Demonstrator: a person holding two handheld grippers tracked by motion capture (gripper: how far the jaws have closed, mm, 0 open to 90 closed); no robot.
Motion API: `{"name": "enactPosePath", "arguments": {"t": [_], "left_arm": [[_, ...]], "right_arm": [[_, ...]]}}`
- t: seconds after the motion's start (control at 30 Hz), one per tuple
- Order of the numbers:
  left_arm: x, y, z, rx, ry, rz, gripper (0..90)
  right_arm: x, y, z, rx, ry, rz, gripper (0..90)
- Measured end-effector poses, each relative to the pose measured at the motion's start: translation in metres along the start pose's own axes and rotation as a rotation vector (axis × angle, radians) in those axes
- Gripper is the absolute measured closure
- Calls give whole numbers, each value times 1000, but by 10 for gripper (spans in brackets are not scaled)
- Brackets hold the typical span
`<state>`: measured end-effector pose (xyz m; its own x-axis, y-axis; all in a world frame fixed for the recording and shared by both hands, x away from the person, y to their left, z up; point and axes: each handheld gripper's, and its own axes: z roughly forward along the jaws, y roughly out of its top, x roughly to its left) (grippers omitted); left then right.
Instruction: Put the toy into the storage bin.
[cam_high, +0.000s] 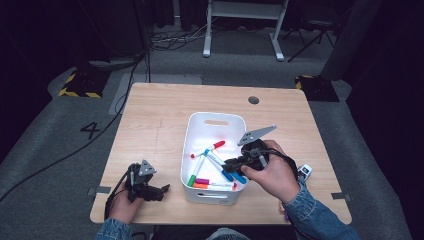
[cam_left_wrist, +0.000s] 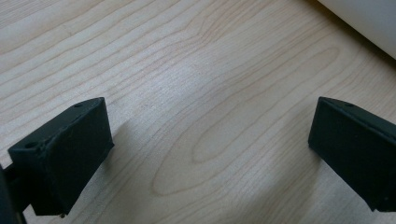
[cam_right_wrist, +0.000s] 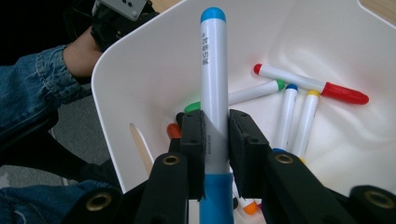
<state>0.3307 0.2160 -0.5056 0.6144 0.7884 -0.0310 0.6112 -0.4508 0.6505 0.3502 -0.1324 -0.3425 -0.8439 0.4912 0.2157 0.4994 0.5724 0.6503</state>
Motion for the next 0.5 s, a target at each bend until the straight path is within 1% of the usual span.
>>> {"name": "enactPosePath", "arguments": {"t": [0.03,0.2,0.23,0.33,0.37,0.4,0.43,0.47,0.5], "left_arm": [[0,0,0,0,0,0,0],[0,0,0,-1,0,-2,0],[0,0,0,-1,0,-2,0],[0,0,0,0,0,0,0],[0,0,0,-1,0,0,0],[0,0,0,-1,0,0,0],[0,0,0,0,0,0,0],[0,0,0,-1,0,0,0],[0,0,0,0,0,1,0]], "right_arm": [[1,0,1,25,-2,-5,773],[2,-1,7,45,-4,-22,772],[3,-2,10,69,-3,-23,772],[3,-3,15,81,-1,-36,772],[4,-3,16,90,-3,-28,772],[4,-4,19,90,1,-38,772],[4,-4,19,90,1,-38,772],[4,-4,22,107,-2,-47,772],[4,-4,22,107,-2,-47,772]]}}
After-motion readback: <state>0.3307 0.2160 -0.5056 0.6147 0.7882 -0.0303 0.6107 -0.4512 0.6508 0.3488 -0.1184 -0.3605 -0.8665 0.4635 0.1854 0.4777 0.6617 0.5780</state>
